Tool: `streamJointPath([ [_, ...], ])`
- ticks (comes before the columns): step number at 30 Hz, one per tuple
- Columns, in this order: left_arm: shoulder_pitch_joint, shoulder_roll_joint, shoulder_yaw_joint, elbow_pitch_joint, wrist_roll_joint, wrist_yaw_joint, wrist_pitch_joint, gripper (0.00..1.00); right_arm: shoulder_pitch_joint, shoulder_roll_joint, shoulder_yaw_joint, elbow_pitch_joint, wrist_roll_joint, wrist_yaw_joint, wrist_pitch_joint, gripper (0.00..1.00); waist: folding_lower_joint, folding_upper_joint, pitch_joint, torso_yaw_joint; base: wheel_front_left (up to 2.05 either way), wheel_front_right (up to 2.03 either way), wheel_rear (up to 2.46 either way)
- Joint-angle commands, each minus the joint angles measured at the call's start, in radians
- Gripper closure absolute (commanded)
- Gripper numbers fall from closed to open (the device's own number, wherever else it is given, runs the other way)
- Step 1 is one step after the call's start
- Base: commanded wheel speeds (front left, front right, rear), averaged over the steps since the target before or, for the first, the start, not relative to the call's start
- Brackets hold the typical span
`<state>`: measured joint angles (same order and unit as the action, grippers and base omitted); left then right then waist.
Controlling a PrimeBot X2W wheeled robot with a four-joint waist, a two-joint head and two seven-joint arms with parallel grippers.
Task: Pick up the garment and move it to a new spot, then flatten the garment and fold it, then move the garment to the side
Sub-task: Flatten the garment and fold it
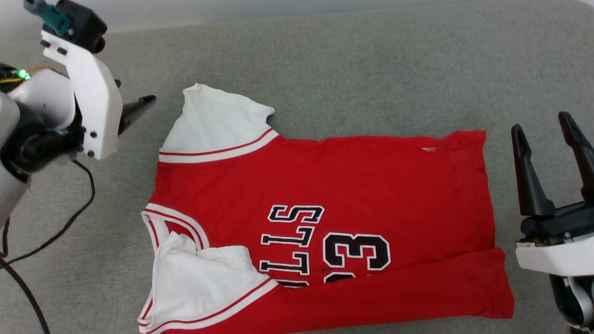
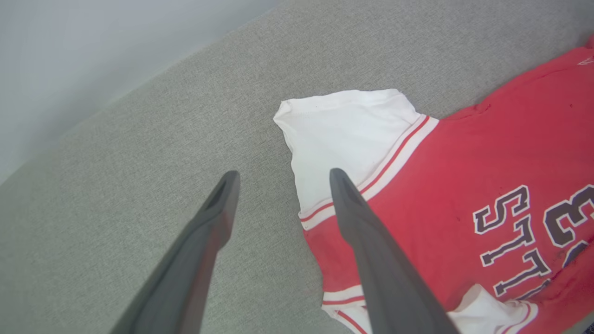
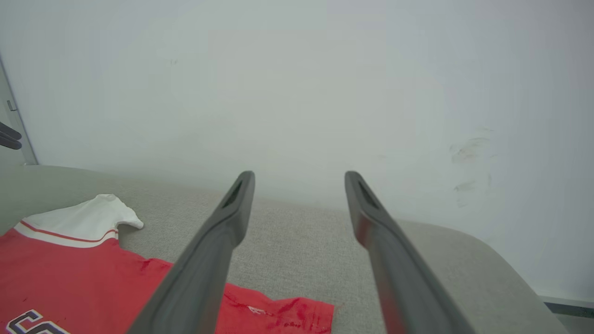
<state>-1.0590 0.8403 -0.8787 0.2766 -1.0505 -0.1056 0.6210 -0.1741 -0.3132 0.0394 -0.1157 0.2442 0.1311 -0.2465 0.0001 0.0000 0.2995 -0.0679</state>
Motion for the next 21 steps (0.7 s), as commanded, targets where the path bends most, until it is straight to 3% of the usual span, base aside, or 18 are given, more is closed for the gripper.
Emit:
streamJointPath([
  [1,-0.021,-0.005,0.001,0.008,-0.002,-0.003,0.012,0.00,0.012,0.010,-0.007,-0.010,-0.007,-0.001,-0.006,0.00,-0.0001,0.0000,0.044,-0.024,0.00,0.00,0.00],
  [8,-0.180,-0.030,-0.010,0.073,-0.039,-0.015,0.200,0.00,0.011,0.073,-0.010,-0.069,-0.039,-0.001,-0.018,0.00,-0.0001,0.0000,0.150,-0.065,0.00,0.00,0.00],
  [12,-0.256,-0.053,-0.023,0.114,-0.036,-0.009,0.288,0.00,-0.020,0.074,0.007,-0.080,-0.050,-0.001,-0.018,0.00,-0.0001,0.0000,0.206,-0.085,0.00,0.00,0.00],
  [21,-0.334,-0.088,-0.081,0.201,0.023,-0.015,0.360,0.00,-0.086,0.079,0.040,-0.079,-0.048,-0.001,-0.018,0.00,-0.0001,0.0000,0.291,-0.126,0.00,0.00,0.00],
])
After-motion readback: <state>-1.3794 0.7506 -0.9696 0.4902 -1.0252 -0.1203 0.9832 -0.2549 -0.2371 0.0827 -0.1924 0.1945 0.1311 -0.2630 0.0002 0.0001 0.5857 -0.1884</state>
